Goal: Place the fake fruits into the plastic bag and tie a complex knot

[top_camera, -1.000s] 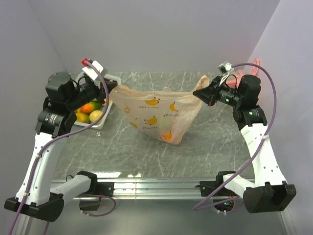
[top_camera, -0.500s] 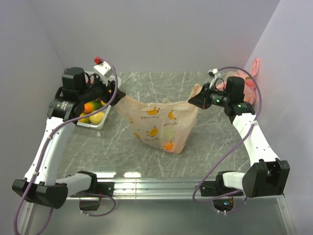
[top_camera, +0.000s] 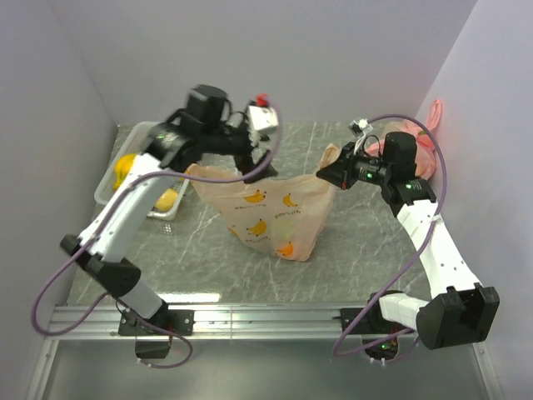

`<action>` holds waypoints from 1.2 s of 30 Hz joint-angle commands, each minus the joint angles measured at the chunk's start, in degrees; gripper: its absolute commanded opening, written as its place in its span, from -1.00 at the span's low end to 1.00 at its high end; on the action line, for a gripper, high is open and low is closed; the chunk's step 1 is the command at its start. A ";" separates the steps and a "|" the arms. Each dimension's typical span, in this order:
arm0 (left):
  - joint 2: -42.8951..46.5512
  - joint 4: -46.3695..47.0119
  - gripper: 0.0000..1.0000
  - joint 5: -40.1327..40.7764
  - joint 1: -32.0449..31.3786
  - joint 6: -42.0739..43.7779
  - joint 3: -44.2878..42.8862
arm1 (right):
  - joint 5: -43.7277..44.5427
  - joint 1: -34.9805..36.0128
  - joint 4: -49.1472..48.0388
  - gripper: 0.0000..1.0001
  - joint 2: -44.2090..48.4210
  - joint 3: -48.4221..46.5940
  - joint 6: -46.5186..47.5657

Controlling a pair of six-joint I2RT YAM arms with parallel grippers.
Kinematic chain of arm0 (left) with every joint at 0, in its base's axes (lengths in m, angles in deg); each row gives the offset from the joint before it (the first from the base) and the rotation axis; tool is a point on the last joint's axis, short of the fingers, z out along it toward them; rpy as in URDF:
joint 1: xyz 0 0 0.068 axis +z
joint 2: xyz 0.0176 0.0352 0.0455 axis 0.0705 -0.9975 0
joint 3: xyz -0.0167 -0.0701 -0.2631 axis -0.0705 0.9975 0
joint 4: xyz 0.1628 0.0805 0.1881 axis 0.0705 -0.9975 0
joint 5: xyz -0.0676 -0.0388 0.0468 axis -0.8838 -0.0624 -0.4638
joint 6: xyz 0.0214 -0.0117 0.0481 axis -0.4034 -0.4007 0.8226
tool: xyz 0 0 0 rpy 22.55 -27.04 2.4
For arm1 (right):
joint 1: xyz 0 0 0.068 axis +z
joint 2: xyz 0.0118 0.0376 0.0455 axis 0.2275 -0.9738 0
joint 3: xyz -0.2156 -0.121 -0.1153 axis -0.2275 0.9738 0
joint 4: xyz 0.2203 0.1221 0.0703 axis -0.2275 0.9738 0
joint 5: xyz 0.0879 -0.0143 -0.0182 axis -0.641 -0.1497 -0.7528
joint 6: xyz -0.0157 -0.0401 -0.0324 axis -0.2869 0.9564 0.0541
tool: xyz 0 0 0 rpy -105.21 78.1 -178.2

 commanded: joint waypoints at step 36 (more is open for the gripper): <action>-6.21 22.74 -0.99 6.84 -10.12 10.03 45.19 | 2.15 5.78 -22.29 -0.85 -25.26 -2.82 -21.19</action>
